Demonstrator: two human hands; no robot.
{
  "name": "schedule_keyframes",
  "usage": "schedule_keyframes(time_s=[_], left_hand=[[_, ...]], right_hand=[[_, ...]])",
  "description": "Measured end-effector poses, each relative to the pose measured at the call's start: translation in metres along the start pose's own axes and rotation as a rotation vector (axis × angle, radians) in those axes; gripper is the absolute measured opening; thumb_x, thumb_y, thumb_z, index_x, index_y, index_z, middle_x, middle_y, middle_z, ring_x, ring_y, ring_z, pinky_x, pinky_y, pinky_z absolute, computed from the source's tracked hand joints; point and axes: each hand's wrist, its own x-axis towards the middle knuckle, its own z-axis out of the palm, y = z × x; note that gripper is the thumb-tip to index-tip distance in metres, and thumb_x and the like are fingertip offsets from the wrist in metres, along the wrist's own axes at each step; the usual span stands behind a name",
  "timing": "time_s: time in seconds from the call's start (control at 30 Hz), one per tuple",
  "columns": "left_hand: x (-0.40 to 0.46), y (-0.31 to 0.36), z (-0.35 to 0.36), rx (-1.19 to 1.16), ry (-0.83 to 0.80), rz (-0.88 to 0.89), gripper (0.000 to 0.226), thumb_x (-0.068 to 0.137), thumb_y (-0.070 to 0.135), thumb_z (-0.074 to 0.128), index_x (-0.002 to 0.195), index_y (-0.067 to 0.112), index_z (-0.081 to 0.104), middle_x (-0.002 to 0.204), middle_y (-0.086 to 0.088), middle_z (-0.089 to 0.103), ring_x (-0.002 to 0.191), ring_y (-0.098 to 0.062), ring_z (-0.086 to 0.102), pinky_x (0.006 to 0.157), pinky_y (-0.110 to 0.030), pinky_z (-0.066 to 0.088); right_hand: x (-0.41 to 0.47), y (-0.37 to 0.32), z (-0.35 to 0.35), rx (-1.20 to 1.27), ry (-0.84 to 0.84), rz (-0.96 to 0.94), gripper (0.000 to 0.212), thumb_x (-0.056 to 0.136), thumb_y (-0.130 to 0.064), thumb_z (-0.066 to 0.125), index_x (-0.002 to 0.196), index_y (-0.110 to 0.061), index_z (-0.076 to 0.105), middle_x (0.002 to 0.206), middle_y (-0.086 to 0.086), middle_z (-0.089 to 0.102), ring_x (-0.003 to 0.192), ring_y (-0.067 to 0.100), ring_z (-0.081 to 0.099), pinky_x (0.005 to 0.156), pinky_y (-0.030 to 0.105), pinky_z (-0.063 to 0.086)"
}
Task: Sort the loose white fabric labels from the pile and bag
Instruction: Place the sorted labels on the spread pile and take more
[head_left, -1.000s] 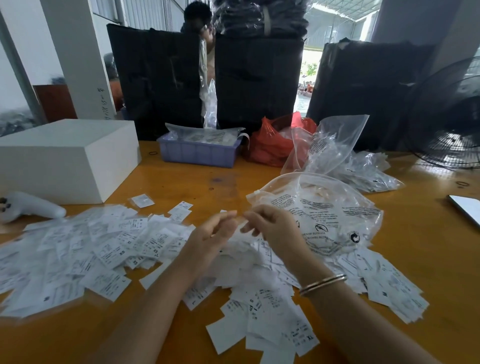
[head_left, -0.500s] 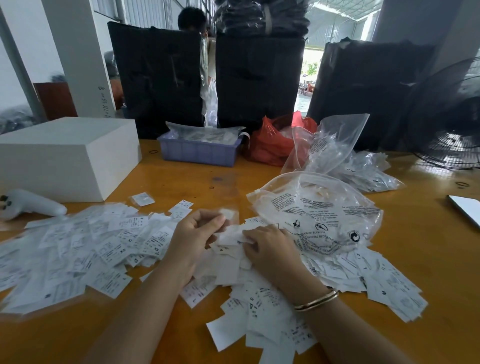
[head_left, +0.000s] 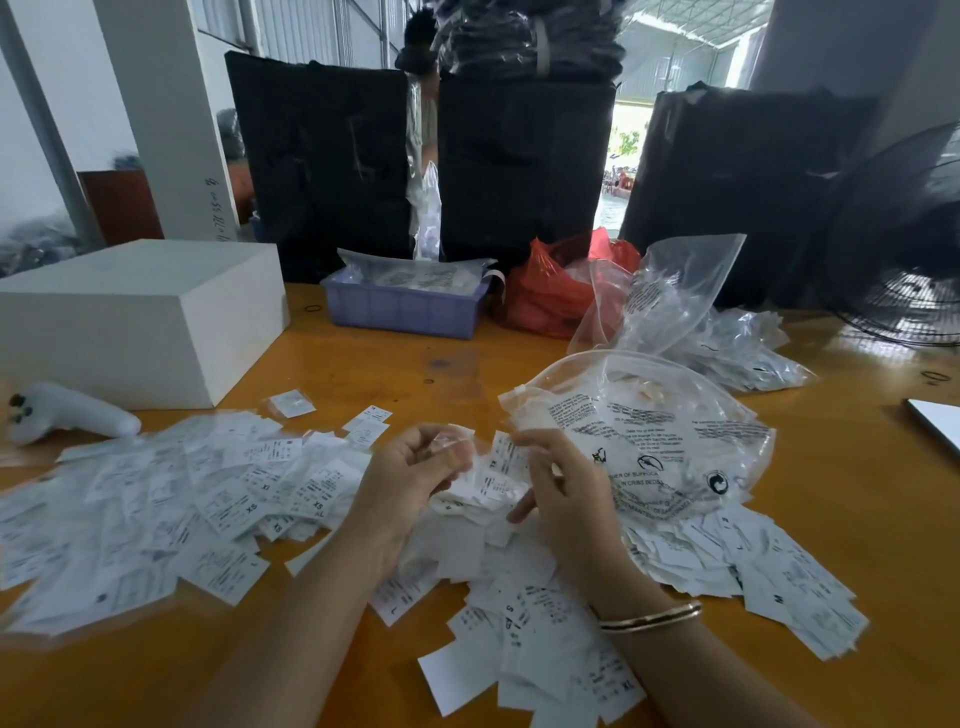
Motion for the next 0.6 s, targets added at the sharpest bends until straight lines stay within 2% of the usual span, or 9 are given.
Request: schedule_keyframes(time_s=[0.07, 0.13, 0.23, 0.33, 0.4, 0.5, 0.6], left_hand=[[-0.0003, -0.0016, 0.0022, 0.076, -0.034, 0.036, 0.043, 0.053, 0.047, 0.075, 0.087, 0.023, 0.068, 0.076, 0.006, 0.072, 0.071, -0.007, 0.068, 0.062, -0.016, 0.05], [-0.0003, -0.0017, 0.0049, 0.155, -0.082, 0.066, 0.04, 0.059, 0.044, 0.073, 0.09, 0.02, 0.065, 0.077, 0.006, 0.072, 0.072, -0.008, 0.069, 0.063, -0.016, 0.051], [-0.002, -0.0009, 0.008, 0.215, -0.116, 0.068, 0.049, 0.057, 0.053, 0.072, 0.093, 0.022, 0.061, 0.079, 0.005, 0.073, 0.075, -0.01, 0.07, 0.066, -0.019, 0.054], [-0.0033, -0.0018, 0.008, 0.253, -0.051, 0.043, 0.054, 0.052, 0.062, 0.069, 0.094, 0.028, 0.061, 0.085, 0.006, 0.073, 0.083, -0.011, 0.07, 0.074, -0.028, 0.056], [-0.0045, -0.0009, 0.0076, 0.211, -0.045, 0.021, 0.052, 0.049, 0.065, 0.071, 0.09, 0.033, 0.064, 0.085, 0.007, 0.073, 0.082, -0.01, 0.069, 0.071, -0.027, 0.054], [-0.0045, 0.0006, 0.0077, -0.009, -0.106, -0.022, 0.037, 0.051, 0.051, 0.079, 0.083, 0.034, 0.072, 0.085, 0.004, 0.074, 0.08, -0.007, 0.068, 0.072, -0.026, 0.047], [-0.005, 0.0013, 0.0106, -0.037, -0.096, -0.039, 0.012, 0.069, 0.029, 0.075, 0.08, 0.034, 0.076, 0.083, 0.005, 0.074, 0.076, -0.003, 0.066, 0.071, -0.026, 0.045]], right_hand=[[0.0005, -0.0022, 0.0032, 0.068, -0.032, 0.011, 0.045, 0.097, 0.003, 0.039, 0.088, -0.033, 0.065, 0.094, 0.002, 0.066, 0.057, 0.008, 0.068, 0.047, 0.015, 0.043], [0.0019, -0.0031, 0.0048, 0.194, -0.073, 0.048, 0.034, 0.097, -0.002, 0.043, 0.095, -0.025, 0.068, 0.103, 0.003, 0.062, 0.069, 0.012, 0.069, 0.057, 0.022, 0.049], [0.0013, -0.0041, 0.0025, 0.265, -0.175, 0.07, 0.02, 0.088, -0.025, 0.055, 0.09, -0.02, 0.074, 0.09, 0.003, 0.067, 0.074, 0.013, 0.066, 0.063, 0.02, 0.049], [0.0019, -0.0036, 0.0022, 0.17, -0.17, 0.043, 0.014, 0.087, -0.022, 0.065, 0.079, -0.02, 0.076, 0.077, 0.001, 0.071, 0.074, 0.016, 0.065, 0.065, 0.025, 0.052], [0.0029, -0.004, 0.0021, 0.19, -0.135, 0.053, 0.014, 0.087, -0.016, 0.065, 0.077, -0.02, 0.075, 0.075, 0.002, 0.071, 0.073, 0.018, 0.066, 0.063, 0.028, 0.052], [0.004, -0.0045, -0.0016, 0.287, -0.075, 0.087, 0.014, 0.088, -0.01, 0.064, 0.077, -0.015, 0.073, 0.064, -0.006, 0.068, 0.059, 0.003, 0.062, 0.054, 0.012, 0.044], [0.0052, -0.004, -0.004, 0.3, -0.046, 0.11, 0.011, 0.088, -0.011, 0.063, 0.084, -0.011, 0.073, 0.063, -0.006, 0.067, 0.055, 0.001, 0.06, 0.051, 0.011, 0.042]])
